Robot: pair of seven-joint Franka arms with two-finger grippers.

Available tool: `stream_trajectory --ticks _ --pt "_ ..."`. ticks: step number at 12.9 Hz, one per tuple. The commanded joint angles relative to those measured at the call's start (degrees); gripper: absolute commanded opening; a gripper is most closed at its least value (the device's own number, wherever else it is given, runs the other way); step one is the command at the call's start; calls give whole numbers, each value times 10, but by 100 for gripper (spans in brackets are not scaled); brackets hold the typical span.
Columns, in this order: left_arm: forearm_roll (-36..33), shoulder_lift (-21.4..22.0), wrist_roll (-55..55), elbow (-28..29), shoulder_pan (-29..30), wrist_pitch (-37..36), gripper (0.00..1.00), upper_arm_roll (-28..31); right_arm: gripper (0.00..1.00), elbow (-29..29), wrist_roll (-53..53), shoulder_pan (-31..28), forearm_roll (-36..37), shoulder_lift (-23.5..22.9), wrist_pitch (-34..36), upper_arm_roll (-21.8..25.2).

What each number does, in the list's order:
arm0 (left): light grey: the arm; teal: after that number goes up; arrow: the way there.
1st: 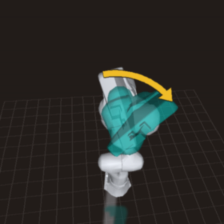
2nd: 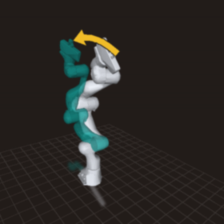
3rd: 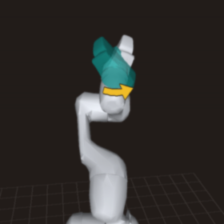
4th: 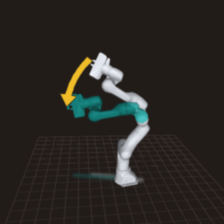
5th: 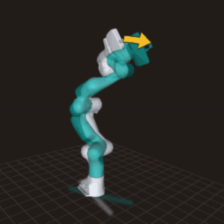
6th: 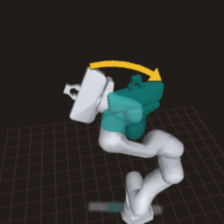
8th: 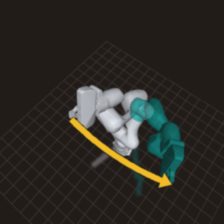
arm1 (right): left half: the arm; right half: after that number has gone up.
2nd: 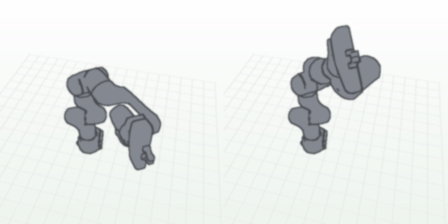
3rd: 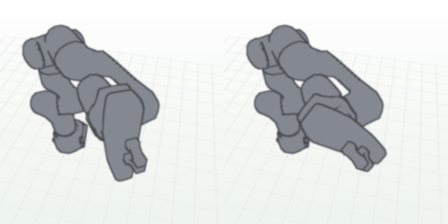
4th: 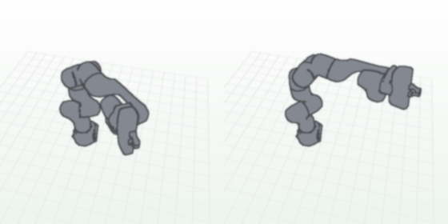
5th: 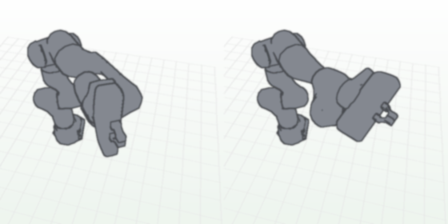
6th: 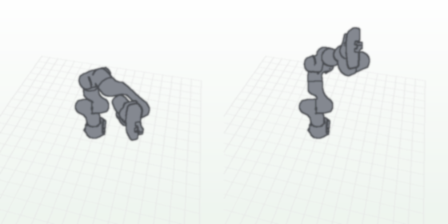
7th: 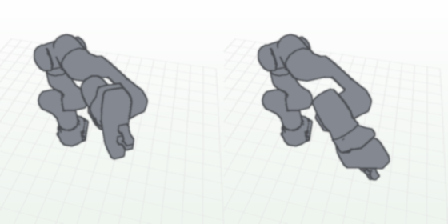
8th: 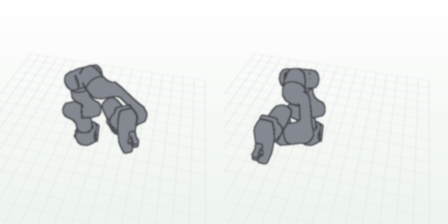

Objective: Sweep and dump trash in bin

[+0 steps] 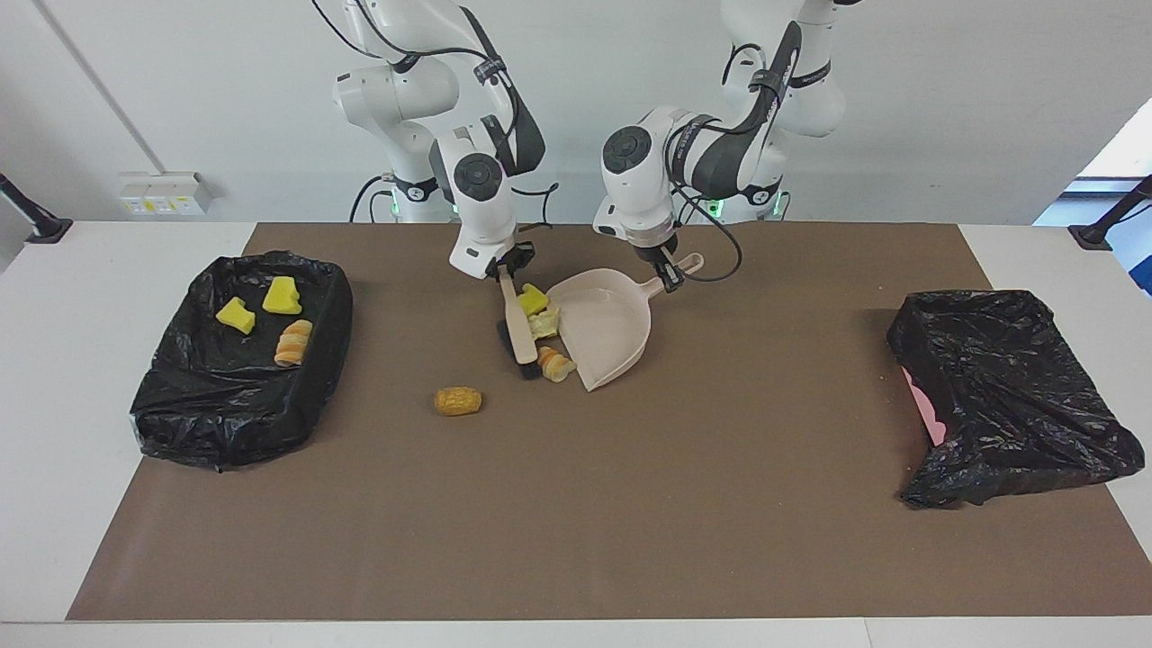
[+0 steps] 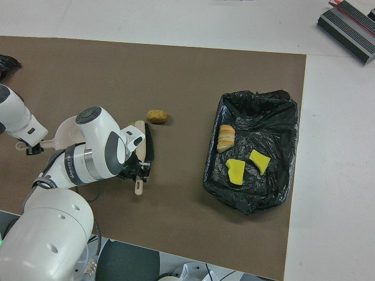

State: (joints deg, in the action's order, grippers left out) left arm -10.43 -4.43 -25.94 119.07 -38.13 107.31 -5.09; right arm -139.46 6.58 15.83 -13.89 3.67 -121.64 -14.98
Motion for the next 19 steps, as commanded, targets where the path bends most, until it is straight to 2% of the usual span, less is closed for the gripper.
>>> stream_trajectory --ticks 1,4,7,12,14,16,19 --pt "-10 13 -13 28 -15 25 0 8 0 35 -12 11 -70 -10 48 0" --pt "-10 12 -12 29 -15 34 0 8 0 101 -13 -3 -99 4 149 6" --pt "-9 10 -13 28 -13 43 0 8 0 115 -14 -67 -82 57 208 7" --pt "-9 9 -14 29 -12 57 0 8 0 106 4 -80 110 79 239 5" --pt "-9 9 -14 29 -10 58 0 8 0 112 -14 -103 200 66 218 6" --pt "-9 8 -14 29 -8 60 0 8 0 131 -56 -145 244 30 175 6" --pt "-7 8 -13 29 -7 59 0 8 0 223 -68 -157 334 -65 167 6"
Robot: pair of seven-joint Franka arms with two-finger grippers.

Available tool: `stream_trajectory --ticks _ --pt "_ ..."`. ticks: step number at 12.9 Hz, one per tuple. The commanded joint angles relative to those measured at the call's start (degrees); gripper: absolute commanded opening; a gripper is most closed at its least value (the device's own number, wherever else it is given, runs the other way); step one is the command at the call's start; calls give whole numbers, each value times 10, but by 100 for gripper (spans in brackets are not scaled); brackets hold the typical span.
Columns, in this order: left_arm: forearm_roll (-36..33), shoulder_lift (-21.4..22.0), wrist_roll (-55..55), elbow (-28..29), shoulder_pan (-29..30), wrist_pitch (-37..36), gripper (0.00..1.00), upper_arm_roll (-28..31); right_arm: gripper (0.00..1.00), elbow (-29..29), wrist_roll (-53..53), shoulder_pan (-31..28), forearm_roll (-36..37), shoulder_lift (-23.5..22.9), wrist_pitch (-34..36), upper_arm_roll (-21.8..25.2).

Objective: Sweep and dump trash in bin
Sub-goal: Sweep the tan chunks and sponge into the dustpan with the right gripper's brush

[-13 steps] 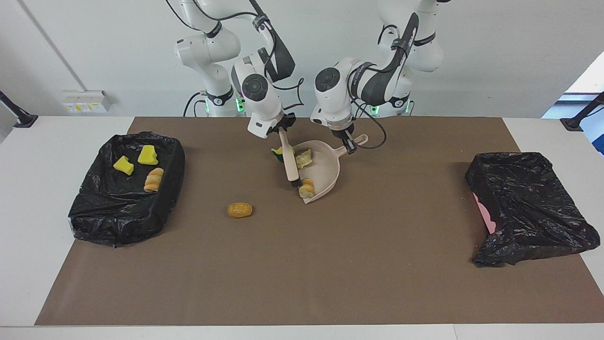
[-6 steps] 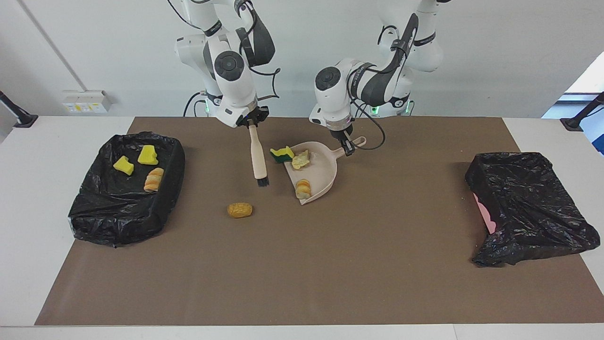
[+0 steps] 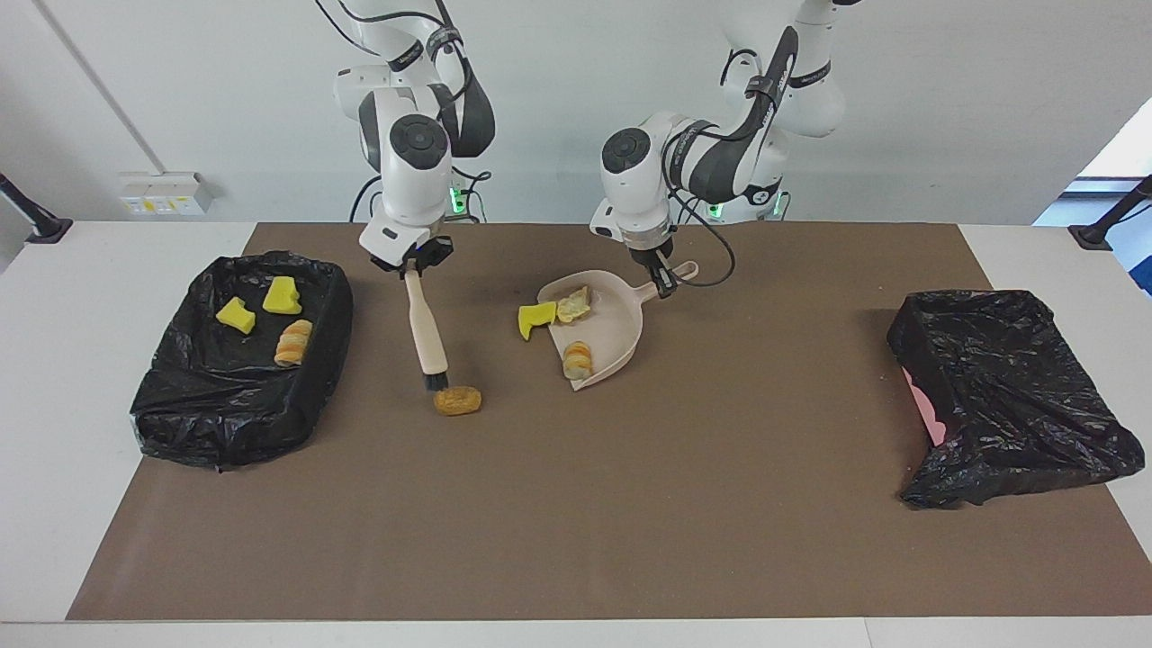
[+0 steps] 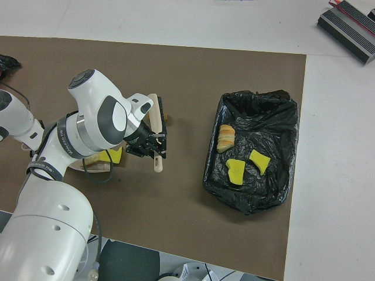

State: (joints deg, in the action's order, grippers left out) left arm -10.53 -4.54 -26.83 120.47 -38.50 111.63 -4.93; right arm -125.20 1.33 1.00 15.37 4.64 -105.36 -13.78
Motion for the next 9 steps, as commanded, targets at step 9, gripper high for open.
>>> stream_trajectory --ticks 9 --pt "-6 9 -4 15 -4 13 0 6 0 68 -51 12 -134 -135 15 -12"
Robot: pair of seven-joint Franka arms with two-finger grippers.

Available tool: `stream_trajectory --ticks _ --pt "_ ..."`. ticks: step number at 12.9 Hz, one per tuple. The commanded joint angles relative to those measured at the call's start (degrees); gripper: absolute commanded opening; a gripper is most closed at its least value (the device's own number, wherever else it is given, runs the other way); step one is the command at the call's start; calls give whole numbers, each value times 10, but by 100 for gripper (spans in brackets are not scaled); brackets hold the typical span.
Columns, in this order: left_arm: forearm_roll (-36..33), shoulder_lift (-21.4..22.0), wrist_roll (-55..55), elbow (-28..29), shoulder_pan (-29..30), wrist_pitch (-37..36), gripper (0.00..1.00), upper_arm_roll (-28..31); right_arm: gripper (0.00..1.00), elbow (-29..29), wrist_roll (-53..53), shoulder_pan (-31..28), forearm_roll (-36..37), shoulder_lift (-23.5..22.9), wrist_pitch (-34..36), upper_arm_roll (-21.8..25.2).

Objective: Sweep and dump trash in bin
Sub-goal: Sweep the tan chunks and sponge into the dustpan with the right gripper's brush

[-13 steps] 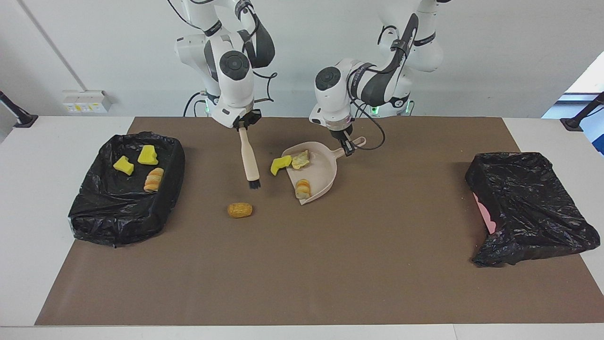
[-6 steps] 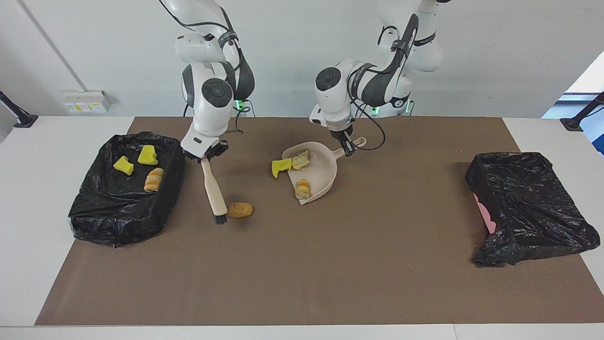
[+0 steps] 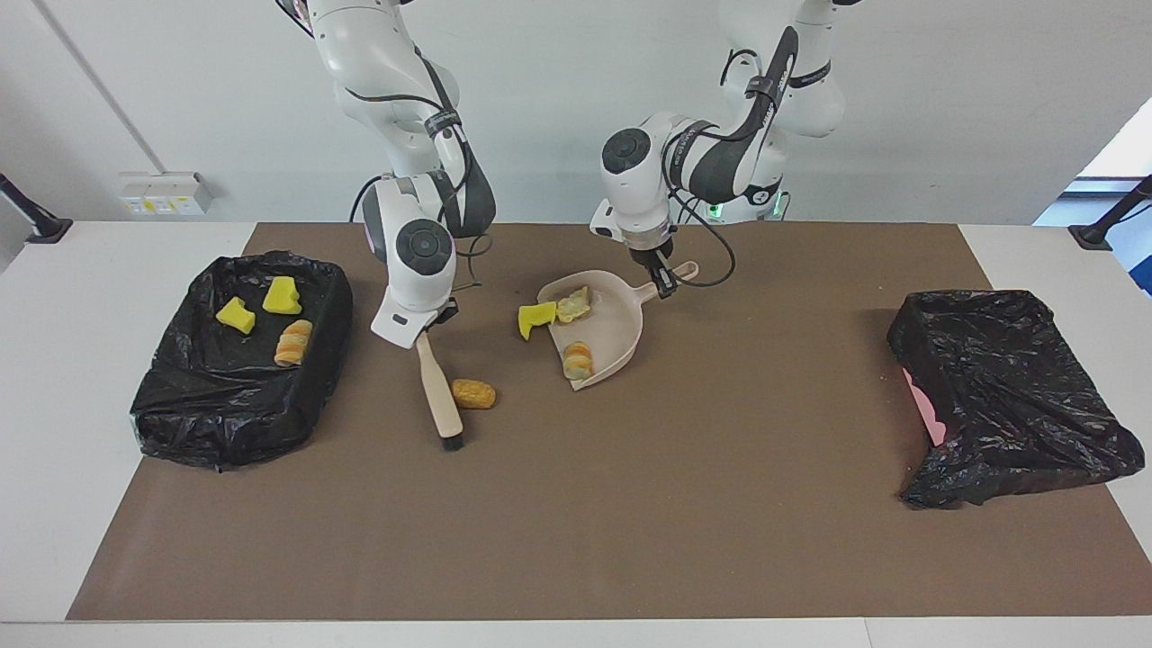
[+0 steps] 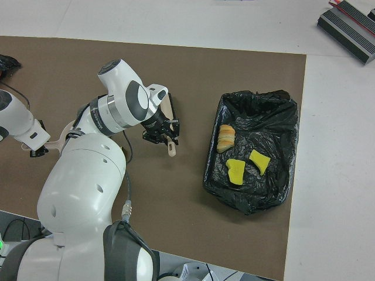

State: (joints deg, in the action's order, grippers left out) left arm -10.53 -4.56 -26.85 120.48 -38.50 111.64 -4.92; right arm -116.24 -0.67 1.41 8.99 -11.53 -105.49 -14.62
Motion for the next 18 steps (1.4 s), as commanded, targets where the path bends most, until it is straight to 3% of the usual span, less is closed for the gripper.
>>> stream_trajectory --ticks 1,6,10,14,16,18 --pt "-6 10 -4 15 -3 12 0 6 0 -31 -29 22 -109 36 13 -3" --pt "-6 10 -4 15 -3 15 0 6 0 -95 -23 86 -251 87 15 -3" --pt "-6 10 -4 15 -3 16 0 6 0 -101 -30 93 -362 100 52 -3" --pt "-6 10 -5 15 -3 16 0 6 0 -87 -14 88 -314 117 57 1" --pt "-6 3 -14 11 4 24 0 6 0 -78 49 91 -237 127 59 -1" --pt "-6 1 -38 8 9 26 0 6 0 -79 130 104 -225 131 59 -3"
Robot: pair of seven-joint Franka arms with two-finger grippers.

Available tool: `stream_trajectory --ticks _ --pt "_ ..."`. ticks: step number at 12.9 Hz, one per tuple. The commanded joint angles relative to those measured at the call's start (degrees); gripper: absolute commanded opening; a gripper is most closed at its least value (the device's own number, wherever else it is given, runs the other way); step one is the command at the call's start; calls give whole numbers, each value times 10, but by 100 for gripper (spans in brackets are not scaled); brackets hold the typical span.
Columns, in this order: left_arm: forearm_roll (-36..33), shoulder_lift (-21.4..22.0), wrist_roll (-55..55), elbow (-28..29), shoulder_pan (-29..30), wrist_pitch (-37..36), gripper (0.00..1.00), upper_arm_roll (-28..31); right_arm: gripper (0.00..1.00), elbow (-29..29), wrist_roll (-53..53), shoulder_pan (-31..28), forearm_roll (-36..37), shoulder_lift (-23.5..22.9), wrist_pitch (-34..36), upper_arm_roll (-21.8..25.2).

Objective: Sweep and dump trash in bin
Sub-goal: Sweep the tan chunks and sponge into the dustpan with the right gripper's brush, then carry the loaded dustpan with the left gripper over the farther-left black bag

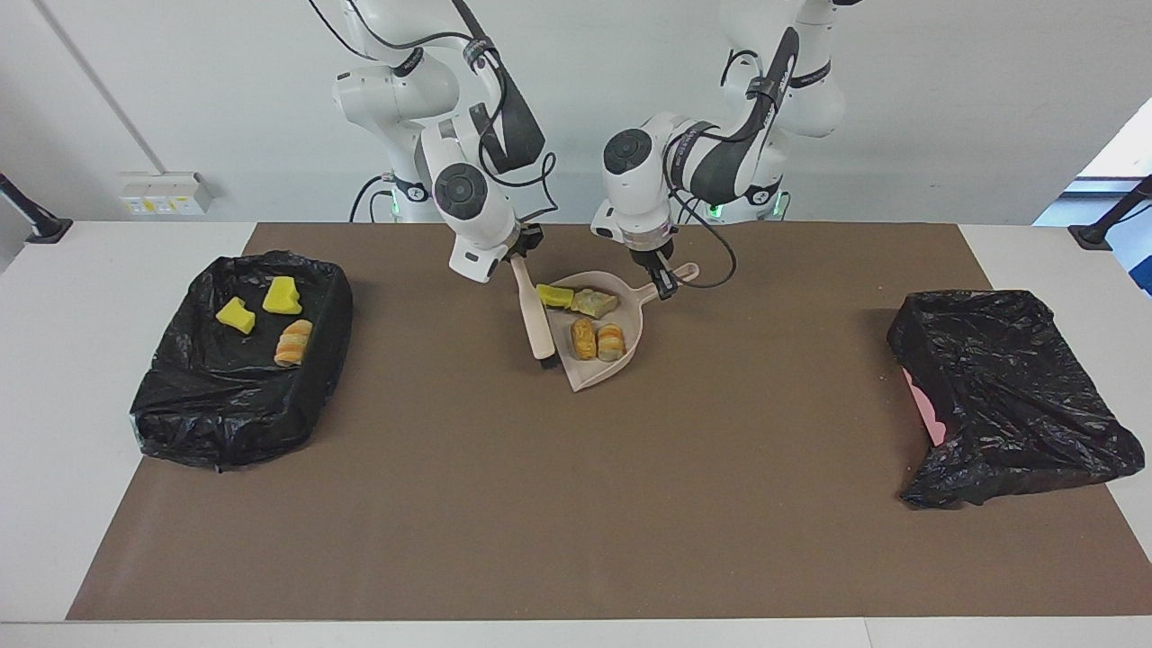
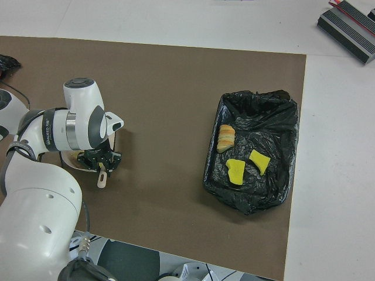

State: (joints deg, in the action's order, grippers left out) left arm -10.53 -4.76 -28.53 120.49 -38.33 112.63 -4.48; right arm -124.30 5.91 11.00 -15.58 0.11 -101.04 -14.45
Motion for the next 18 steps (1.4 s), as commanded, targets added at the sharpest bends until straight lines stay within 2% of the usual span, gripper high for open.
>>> stream_trajectory --ticks 1,4,6,9,11,15,18 --pt "-6 3 -23 7 7 15 0 3 0 1 107 22 26 16 15 -5" --pt "-6 2 -28 4 12 14 0 3 0 -2 240 63 48 37 22 -5" --pt "-6 5 -49 -4 25 8 0 4 0 -3 248 64 48 58 48 -5" --pt "-6 9 -101 -10 53 8 0 6 0 -35 195 34 49 70 43 -3" --pt "-6 14 -139 -23 76 8 0 6 0 -49 198 38 49 82 40 -4" --pt "-6 15 -189 -24 86 11 0 12 0 -68 295 92 42 106 4 -6" --pt "0 42 -258 -27 131 12 0 16 0 -85 326 125 38 124 -7 -6"
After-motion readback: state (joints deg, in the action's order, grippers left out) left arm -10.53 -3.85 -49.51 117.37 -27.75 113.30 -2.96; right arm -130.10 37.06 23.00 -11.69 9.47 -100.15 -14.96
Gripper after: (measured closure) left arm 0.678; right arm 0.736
